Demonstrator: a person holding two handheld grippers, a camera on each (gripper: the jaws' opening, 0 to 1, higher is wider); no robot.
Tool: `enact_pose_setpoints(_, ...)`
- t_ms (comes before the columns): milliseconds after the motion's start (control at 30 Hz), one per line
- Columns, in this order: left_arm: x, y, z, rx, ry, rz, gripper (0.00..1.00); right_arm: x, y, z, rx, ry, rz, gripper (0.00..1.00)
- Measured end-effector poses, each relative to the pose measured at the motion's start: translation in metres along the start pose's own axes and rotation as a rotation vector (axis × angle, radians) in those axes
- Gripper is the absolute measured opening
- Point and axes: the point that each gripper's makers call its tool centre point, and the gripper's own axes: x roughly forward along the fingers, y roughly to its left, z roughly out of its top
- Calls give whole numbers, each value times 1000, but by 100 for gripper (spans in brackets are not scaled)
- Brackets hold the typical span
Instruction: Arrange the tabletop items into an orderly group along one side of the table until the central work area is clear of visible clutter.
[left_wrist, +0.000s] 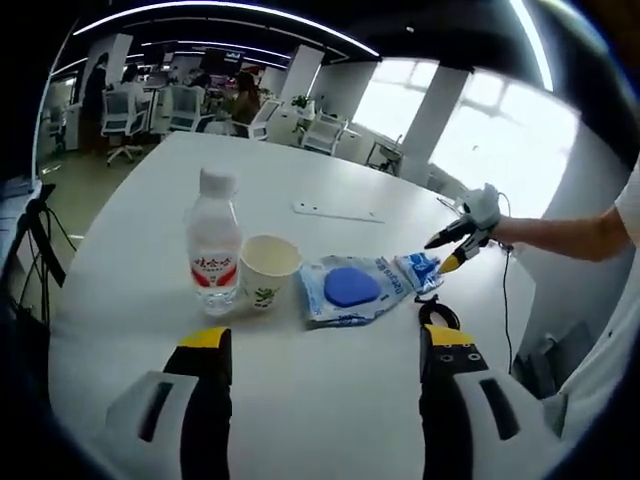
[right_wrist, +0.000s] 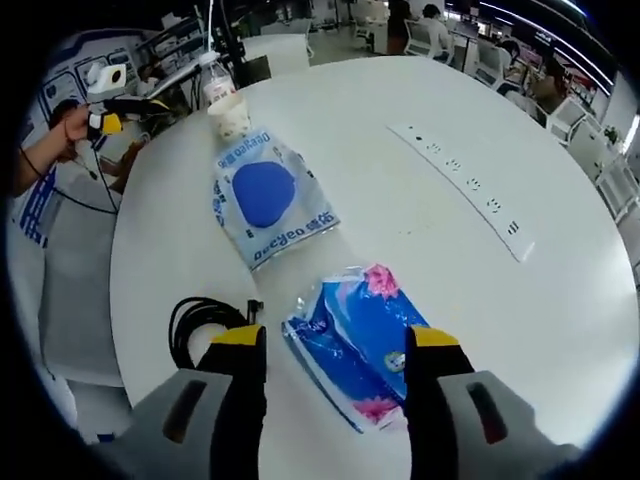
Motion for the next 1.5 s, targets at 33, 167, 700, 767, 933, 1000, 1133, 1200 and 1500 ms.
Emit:
enact_pose_setpoints(33,-2,0,-1,-1,0,-4,79,2,0,-1,-14,2,5,52)
enact_pose_setpoints(167,-7,2,-2,6,3,-2,80,7,-3,-7,-42,41,8,46)
enact_pose_setpoints(700,-15,7,-1,-19,-22,5,80,26,-10,-22,-166,150,-4,24)
enact_pose_setpoints(767,-15,7,-1,-18,-23,2,80,28,-10,-23,-172,161,-3,21)
enact_pose_setpoints(933,-15,7,-3,-16,-19,-3,80,31,-9,-25,-209,181,-4,15)
enact_pose_setpoints(1000,-15,8,-4,-17,-18,-4,80,31,-11,-25,-228,190,-10,10)
enact_pose_setpoints(1133,-14,8,-4,-16,-17,-6,79,31,-12,-24,-244,192,-15,6)
enact_pose_setpoints(1200,-14,9,-4,-18,-17,-5,79,32,-12,-24,-235,190,-14,5)
enact_pose_setpoints(1500,-12,10,-5,-23,-19,-6,79,31,-14,-20,-238,179,-30,0)
